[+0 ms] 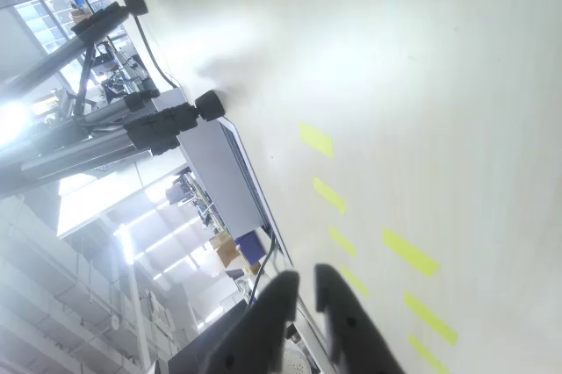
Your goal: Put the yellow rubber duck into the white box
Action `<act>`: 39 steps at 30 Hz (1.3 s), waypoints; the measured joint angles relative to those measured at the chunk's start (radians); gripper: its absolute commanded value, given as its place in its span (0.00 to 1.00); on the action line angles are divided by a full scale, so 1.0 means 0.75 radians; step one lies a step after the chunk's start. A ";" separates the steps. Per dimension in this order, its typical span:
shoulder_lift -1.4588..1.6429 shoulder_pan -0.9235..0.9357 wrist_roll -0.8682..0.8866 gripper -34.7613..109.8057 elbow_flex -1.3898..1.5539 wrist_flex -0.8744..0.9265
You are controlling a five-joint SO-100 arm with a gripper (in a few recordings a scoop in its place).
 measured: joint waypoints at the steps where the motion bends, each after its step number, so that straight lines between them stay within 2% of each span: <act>1: 0.000 0.000 0.000 0.24 0.000 0.000; 15: 0.000 0.000 0.000 0.24 0.000 -0.002; 27: -0.172 0.014 -0.043 0.24 -0.025 -0.125; 39: -0.532 0.035 -0.045 0.24 -0.499 0.057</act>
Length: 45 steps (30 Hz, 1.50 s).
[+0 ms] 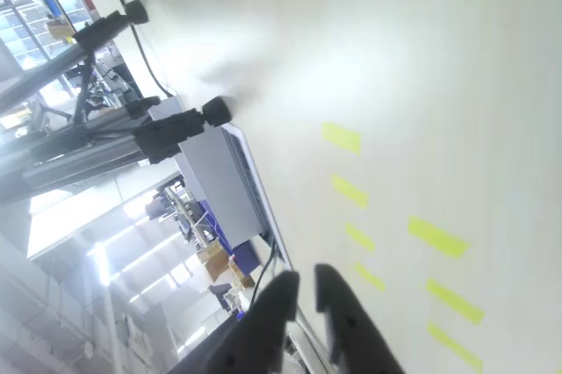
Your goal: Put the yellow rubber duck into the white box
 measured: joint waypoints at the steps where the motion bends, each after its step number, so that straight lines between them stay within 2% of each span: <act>1: -0.031 0.000 0.000 0.24 -0.055 0.031; 11: -0.274 -0.014 -0.025 0.24 -0.538 0.268; 19: -0.423 -0.131 -0.094 0.24 -0.810 0.452; 29: -0.697 -0.472 -0.472 0.24 -1.109 0.814; 32: -0.763 -0.581 -0.534 0.31 -1.139 0.877; 34: -0.792 -0.646 -0.583 0.45 -1.139 0.908; 39: -0.853 -0.785 -0.667 0.66 -1.139 1.008; 45: -0.929 -0.982 -0.794 0.69 -1.154 1.121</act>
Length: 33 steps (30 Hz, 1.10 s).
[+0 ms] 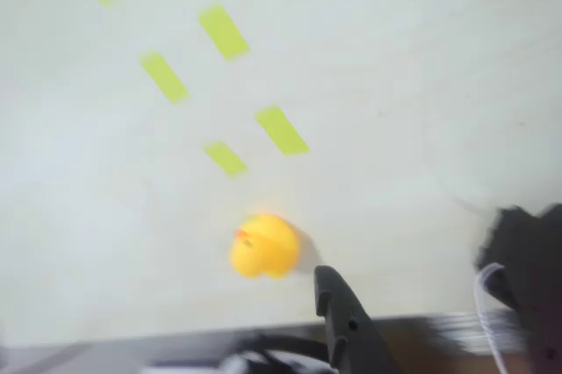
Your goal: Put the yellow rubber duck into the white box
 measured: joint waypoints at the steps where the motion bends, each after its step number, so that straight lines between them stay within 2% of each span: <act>1: -0.020 -0.037 -0.006 0.71 -0.025 0.014; 7: -0.160 -0.188 -0.014 0.76 -0.164 0.047; 18: -0.403 -0.425 -0.063 0.75 -0.172 0.049; 24: -0.419 -0.532 -0.049 0.75 -0.043 -0.045; 33: -0.520 -0.552 -0.047 0.75 0.110 -0.196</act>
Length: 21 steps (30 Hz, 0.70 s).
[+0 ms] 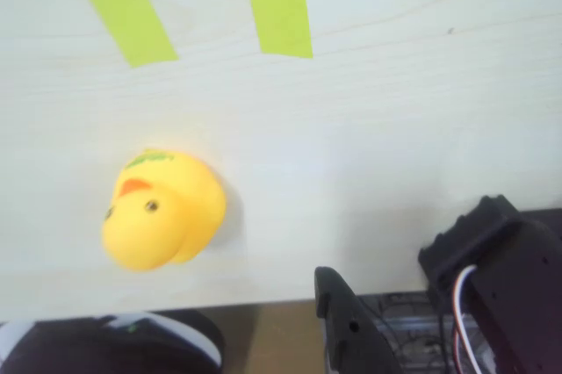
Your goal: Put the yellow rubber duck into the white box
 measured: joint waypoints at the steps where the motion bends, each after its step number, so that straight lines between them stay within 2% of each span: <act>1: -0.014 -0.006 0.000 0.75 0.002 -0.014; 21: -0.340 -0.178 0.102 0.73 0.047 -0.245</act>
